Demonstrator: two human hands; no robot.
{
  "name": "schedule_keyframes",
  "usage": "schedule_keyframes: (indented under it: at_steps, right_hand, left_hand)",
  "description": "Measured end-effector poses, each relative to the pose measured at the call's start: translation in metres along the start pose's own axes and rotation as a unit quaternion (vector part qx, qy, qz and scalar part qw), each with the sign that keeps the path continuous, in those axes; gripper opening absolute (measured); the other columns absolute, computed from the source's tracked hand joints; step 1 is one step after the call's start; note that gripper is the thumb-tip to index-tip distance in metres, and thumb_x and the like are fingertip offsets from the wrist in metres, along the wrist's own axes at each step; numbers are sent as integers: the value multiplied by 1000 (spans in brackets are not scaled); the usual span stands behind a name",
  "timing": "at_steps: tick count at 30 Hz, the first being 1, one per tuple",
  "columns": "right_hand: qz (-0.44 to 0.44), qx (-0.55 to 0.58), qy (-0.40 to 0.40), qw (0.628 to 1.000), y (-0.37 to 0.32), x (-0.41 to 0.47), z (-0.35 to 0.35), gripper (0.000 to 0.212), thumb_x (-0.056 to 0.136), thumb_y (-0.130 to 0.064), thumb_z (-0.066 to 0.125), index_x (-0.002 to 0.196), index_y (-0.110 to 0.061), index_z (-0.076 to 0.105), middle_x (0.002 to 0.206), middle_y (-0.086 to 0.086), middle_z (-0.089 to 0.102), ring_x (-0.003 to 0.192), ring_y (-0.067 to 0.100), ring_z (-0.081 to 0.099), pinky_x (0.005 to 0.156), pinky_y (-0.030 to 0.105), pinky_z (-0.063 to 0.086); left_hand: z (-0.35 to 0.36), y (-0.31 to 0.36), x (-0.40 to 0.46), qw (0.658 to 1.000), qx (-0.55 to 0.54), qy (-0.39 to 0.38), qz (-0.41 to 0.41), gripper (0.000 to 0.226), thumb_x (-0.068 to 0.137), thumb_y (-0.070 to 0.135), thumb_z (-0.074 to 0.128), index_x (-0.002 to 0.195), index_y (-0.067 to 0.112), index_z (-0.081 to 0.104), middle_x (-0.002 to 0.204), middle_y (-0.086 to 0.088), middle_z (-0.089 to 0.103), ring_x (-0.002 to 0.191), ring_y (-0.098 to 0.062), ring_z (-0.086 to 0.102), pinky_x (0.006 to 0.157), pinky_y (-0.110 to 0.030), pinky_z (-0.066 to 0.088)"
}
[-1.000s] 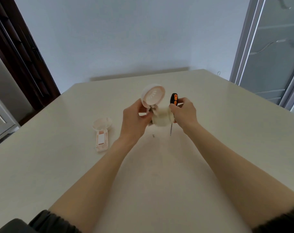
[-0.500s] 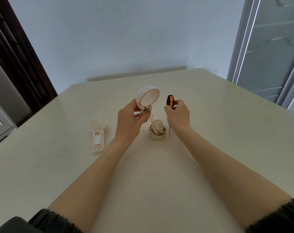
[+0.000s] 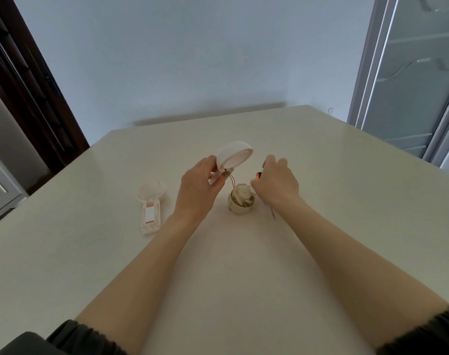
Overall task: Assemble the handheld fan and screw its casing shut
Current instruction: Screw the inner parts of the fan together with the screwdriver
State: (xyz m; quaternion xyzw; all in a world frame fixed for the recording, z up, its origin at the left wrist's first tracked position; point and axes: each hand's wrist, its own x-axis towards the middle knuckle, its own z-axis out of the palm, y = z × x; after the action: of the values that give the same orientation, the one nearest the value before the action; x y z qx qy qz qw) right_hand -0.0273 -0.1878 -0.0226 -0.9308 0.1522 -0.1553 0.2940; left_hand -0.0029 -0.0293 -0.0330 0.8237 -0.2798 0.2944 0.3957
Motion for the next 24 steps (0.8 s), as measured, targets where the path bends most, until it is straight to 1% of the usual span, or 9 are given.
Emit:
schedule_keyframes:
  at_steps: [2, 4, 5, 8, 10, 13, 15, 19, 24]
  right_hand:
    - [-49, 63, 11, 997, -7, 1, -6, 25, 84, -17, 56, 108, -9, 55, 101, 3, 51, 93, 23, 55, 69, 30, 39]
    - [-70, 159, -53, 983, -15, 0, -13, 16, 82, -15, 56, 95, -8, 62, 82, -2, 55, 77, 15, 55, 63, 24, 40]
    - [-75, 184, -101, 975, -18, -2, -17, 16, 81, -15, 56, 93, -7, 63, 79, -2, 57, 73, 13, 54, 62, 23, 41]
    - [-78, 161, -231, 956, -22, -7, -23, 24, 79, -20, 58, 97, -3, 63, 83, 2, 57, 79, 17, 53, 73, 30, 43]
    - [-77, 116, -281, 950, -23, -8, -23, 37, 77, -24, 64, 106, -2, 60, 90, 1, 55, 83, 17, 51, 72, 30, 41]
    - [-88, -23, -279, 956, -18, -4, -16, 63, 62, -36, 78, 117, -20, 52, 108, -2, 55, 100, 18, 53, 84, 32, 49]
    - [-93, -80, -270, 955, -16, -3, -13, 72, 57, -35, 81, 120, -25, 47, 114, -1, 52, 106, 20, 50, 88, 35, 49]
    - [-99, -59, -260, 959, -15, -4, -17, 63, 64, -23, 79, 120, -16, 51, 112, 0, 55, 102, 20, 54, 80, 32, 48]
    - [-99, 27, -244, 964, -20, -4, -26, 61, 64, -21, 82, 116, -14, 52, 110, 1, 54, 96, 20, 54, 74, 32, 49]
  left_hand:
    - [0, -2, 1, 1000, 6, -3, -9, 20, 89, 27, 62, 82, 9, 55, 81, -2, 65, 76, -22, 63, 70, -47, 55]
    - [-1, -3, 1, 1000, 9, -8, -17, 19, 89, 27, 62, 85, 9, 58, 81, -2, 65, 76, -23, 63, 71, -47, 55]
    - [-1, -2, 1, 1000, 11, -9, -19, 19, 88, 26, 62, 86, 8, 59, 81, -2, 65, 76, -23, 63, 71, -48, 54]
    - [-2, -2, 1, 999, 15, -13, -31, 18, 88, 25, 62, 89, 6, 60, 84, -4, 67, 81, -24, 64, 73, -49, 54]
    - [-3, -2, 1, 999, 16, -11, -37, 20, 88, 27, 61, 87, 7, 60, 83, -3, 66, 80, -25, 64, 73, -49, 53]
    - [-2, -1, 1, 999, 21, -4, -39, 22, 89, 28, 61, 83, 7, 58, 79, -3, 66, 77, -25, 63, 71, -49, 53]
    - [-2, -1, 1, 999, 25, -2, -42, 22, 89, 28, 62, 84, 7, 59, 79, -3, 66, 77, -24, 64, 71, -48, 53]
    - [-2, 0, 1, 998, 17, 2, -61, 21, 88, 28, 63, 85, 7, 61, 80, -2, 67, 77, -23, 64, 70, -47, 54]
    - [-7, 7, 3, 993, -16, 27, -111, 12, 87, 26, 64, 80, 17, 60, 76, 2, 66, 72, -20, 66, 68, -47, 56]
